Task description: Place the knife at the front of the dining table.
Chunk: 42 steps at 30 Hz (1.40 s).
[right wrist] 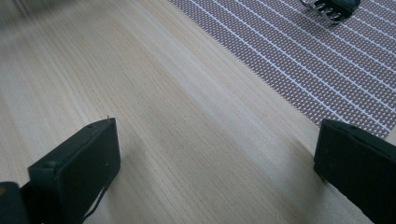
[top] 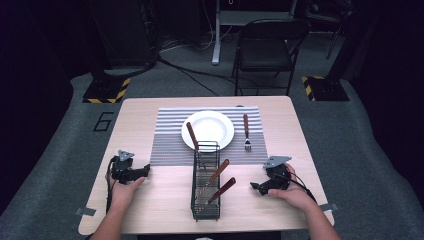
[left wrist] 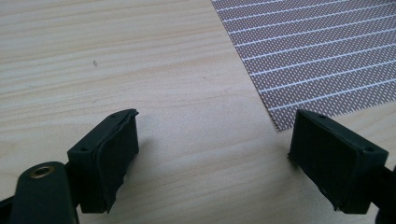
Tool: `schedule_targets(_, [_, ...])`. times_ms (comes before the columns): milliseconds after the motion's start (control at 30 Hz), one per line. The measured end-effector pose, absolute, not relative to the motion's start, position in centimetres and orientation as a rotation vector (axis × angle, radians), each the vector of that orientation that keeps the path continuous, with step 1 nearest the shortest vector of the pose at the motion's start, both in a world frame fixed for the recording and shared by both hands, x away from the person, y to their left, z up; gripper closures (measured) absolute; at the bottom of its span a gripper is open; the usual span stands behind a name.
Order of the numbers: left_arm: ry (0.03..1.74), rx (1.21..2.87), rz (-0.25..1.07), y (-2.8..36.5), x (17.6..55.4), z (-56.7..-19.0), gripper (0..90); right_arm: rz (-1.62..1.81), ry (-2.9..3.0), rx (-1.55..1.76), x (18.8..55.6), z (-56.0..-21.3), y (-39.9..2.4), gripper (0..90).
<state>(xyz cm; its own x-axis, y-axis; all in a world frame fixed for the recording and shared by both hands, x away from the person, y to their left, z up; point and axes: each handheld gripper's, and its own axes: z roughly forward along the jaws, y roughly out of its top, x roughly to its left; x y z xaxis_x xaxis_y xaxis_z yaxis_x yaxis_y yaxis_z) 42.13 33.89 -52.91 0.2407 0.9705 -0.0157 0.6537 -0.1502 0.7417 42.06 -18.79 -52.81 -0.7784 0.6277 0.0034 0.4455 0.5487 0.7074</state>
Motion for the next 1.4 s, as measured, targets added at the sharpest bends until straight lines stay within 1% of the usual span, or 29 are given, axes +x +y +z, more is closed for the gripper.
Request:
schedule_targets(567, [1.483,1.889,0.642,33.9,42.1,-52.9,15.0,1.053,2.536,0.897,42.1,-52.8,-18.8,0.0])
schedule_targets(867, [1.488,1.872,0.644,33.8,42.1,-52.9,16.8,1.053,2.537,0.897,42.1,-52.8,-18.8,0.0])
schedule_targets(967, [1.486,1.877,0.638,33.7,41.9,-52.7,23.3,1.053,2.536,0.896,42.1,-52.8,-18.8,0.0])
schedule_targets(1067, [1.490,1.895,0.621,33.6,41.8,-52.4,27.4,1.053,2.537,0.896,42.1,-52.8,-18.8,0.0])
schedule_targets(1233, [1.515,1.871,0.568,33.1,41.3,-51.4,31.2,1.053,2.537,0.896,42.1,-52.8,-18.8,0.0])
schedule_targets(1400, [1.481,1.853,0.543,32.3,40.8,-50.2,35.6,1.053,2.537,0.896,42.1,-52.8,-18.8,0.0])
